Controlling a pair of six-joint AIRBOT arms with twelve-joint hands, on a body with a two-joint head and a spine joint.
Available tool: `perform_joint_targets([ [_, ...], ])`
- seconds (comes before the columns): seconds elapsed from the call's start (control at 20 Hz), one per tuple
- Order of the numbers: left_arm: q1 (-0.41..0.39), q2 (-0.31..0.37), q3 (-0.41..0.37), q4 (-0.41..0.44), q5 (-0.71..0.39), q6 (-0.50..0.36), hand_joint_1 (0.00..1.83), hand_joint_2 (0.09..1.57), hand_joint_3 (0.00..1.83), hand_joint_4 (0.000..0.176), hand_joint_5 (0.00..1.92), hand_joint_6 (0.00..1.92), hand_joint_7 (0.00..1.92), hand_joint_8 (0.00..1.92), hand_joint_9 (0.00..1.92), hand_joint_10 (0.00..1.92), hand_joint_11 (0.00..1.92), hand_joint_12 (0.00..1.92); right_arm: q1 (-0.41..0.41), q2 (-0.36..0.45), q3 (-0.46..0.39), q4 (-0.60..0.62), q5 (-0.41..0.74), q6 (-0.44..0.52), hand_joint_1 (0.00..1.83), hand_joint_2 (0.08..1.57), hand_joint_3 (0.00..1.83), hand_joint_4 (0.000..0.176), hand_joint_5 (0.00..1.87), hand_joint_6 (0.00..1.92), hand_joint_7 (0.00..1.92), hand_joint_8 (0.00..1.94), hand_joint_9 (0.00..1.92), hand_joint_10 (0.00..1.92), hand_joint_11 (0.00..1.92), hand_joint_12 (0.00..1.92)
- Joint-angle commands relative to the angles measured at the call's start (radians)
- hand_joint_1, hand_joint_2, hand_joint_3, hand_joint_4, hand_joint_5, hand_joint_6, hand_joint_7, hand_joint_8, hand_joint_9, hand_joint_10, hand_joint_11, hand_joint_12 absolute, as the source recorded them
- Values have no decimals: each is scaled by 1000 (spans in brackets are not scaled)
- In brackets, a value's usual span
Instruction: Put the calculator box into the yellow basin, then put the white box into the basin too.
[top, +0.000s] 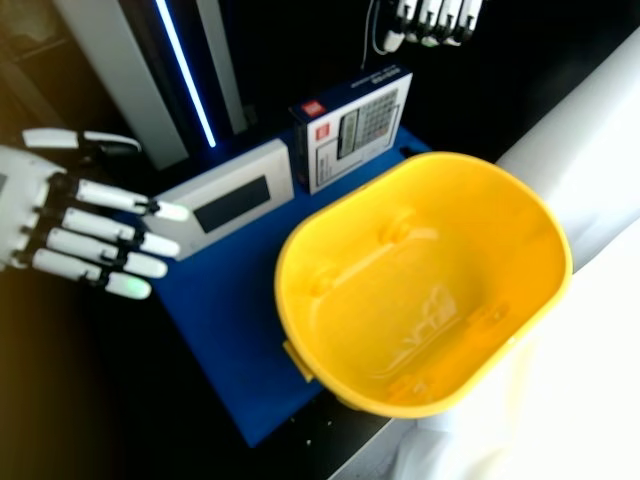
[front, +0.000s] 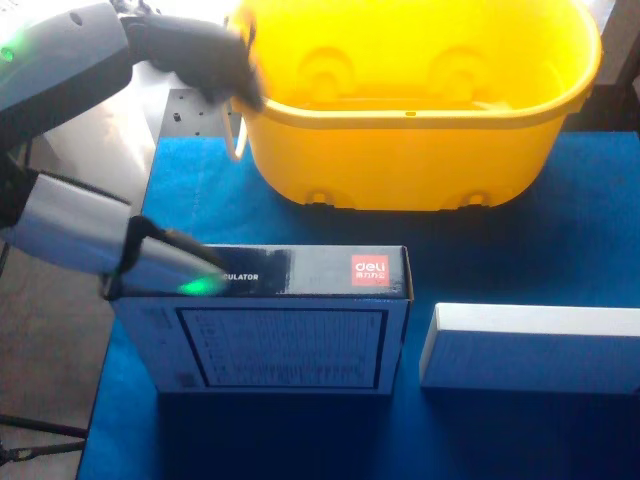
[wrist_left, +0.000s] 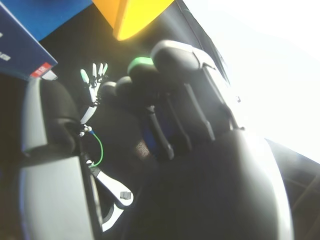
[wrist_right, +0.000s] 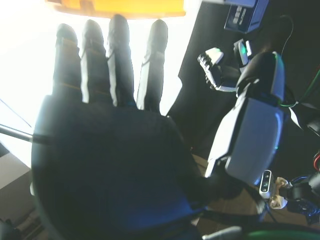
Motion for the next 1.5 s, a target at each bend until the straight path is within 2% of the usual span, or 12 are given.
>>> perform_joint_targets([
  [0.0,-12,-6,5,-20,-111,-1,701,794,22,0,426,23,425,25,299,343,0,1230,15,-1,3,5,-113,6,739,872,7,0,428,184,448,95,298,449,0,1319],
  [0.3,1,-19,8,-27,-80,-2,632,799,2,0,421,6,395,0,260,293,0,1218,58,-29,8,-10,-59,-10,706,810,0,0,420,66,406,9,233,384,0,1164],
  [0.55,112,-45,21,-104,-83,-2,612,730,0,0,427,0,412,2,351,145,0,1213,89,-67,23,-14,19,-14,633,754,0,0,402,22,407,1,285,357,0,1273],
  [0.75,176,-96,57,-154,-84,-2,569,745,1,0,420,0,435,5,391,125,0,1205,115,-94,42,-16,85,-16,672,749,0,0,346,1,346,8,212,263,0,970],
  [0.85,182,-115,70,-161,-68,-2,600,779,10,18,367,0,348,0,333,74,0,1055,132,-113,53,-22,122,-22,640,753,0,0,340,0,342,4,224,239,0,942],
  [1.05,225,-146,96,-200,-68,-2,581,783,8,0,394,10,382,13,356,66,0,1072,184,-159,81,-54,211,-23,640,735,0,0,364,7,389,20,306,229,0,1201],
  [1.15,241,-154,102,-211,-66,-2,582,768,0,12,393,8,386,13,355,63,0,1080,228,-189,96,-80,254,-23,632,770,9,0,382,13,395,18,286,223,0,1177],
  [1.25,268,-159,106,-231,-80,-2,606,771,1,0,418,15,391,10,359,60,0,1142,241,-210,104,-80,265,-22,879,908,6,0,546,40,540,37,327,518,0,1451],
  [1.3,275,-162,109,-236,-89,-2,648,881,16,0,462,21,411,11,363,60,0,1139,241,-211,104,-80,265,-22,1082,970,11,0,715,105,717,121,459,763,175,1541],
  [1.35,278,-163,109,-240,-92,-2,824,1016,19,0,576,40,506,30,454,94,0,1255,241,-211,103,-80,265,-22,1177,1112,11,0,881,877,850,952,661,1007,422,1613],
  [1.4,282,-163,110,-242,-98,-2,948,1078,16,0,674,57,593,47,539,124,10,1361,241,-211,103,-80,264,-22,1320,1154,5,0,872,1093,834,1134,782,1295,567,1605],
  [1.45,290,-163,110,-246,-108,-2,1088,1166,8,0,793,968,763,96,691,205,183,1403,241,-210,103,-80,264,-22,1349,1160,0,0,908,1144,835,1125,799,1329,637,1550],
])
